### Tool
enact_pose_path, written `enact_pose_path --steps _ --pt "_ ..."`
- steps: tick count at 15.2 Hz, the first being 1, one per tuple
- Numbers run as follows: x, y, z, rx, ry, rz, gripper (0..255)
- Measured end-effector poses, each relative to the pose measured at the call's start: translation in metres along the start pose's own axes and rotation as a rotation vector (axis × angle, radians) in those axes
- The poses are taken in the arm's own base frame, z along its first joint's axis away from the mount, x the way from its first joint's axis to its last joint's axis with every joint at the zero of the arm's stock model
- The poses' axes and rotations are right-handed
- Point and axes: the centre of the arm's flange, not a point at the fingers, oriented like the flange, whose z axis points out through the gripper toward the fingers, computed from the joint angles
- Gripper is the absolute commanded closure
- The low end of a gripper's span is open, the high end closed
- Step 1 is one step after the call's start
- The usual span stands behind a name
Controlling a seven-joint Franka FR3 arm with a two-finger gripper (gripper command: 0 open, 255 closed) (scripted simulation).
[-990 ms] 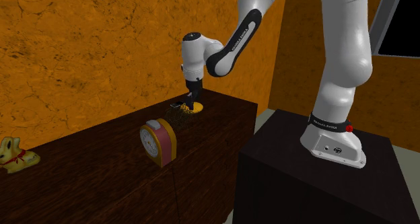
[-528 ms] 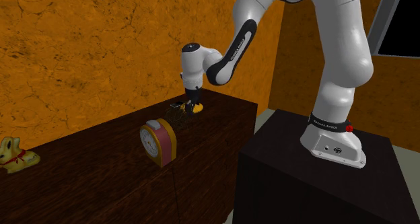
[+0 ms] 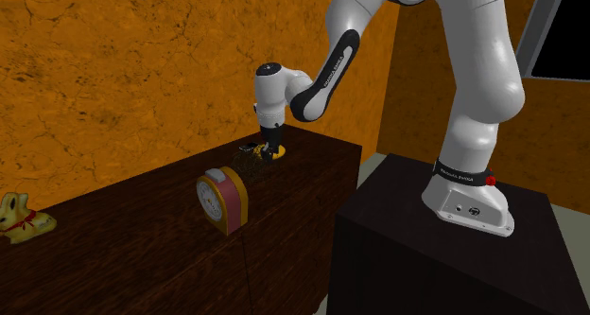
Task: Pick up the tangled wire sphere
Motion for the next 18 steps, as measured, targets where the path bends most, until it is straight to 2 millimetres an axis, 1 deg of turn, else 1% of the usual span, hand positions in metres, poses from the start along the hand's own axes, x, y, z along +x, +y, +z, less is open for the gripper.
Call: enact_pose_path --steps 4,6,18 --pt "0.000 0.000 0.000 0.000 0.000 0.000 255" --pt "0.000 0.001 -0.005 0.000 -0.001 0.000 255" --pt "0.009 0.019 -0.063 0.001 -0.004 -0.001 255"
